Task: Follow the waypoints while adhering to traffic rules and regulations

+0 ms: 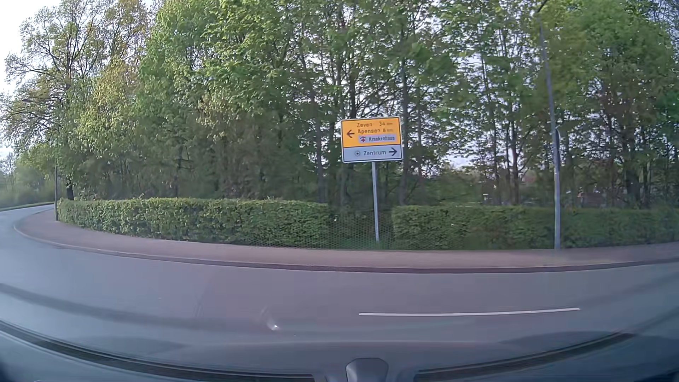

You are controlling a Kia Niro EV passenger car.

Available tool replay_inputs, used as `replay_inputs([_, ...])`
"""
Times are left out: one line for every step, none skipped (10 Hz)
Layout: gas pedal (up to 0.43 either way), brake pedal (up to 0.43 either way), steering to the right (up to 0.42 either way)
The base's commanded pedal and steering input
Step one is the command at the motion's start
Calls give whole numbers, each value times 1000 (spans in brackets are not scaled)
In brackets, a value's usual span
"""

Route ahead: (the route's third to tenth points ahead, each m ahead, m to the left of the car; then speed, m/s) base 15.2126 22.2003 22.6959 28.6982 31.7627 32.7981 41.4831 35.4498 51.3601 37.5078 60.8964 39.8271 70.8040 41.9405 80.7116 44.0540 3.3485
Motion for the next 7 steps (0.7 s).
replay_inputs([177, 0, -300])
replay_inputs([177, 0, -317])
replay_inputs([177, 0, -336])
replay_inputs([177, 0, -347])
replay_inputs([177, 0, -360])
replay_inputs([177, 0, -383])
replay_inputs([177, 0, -410])
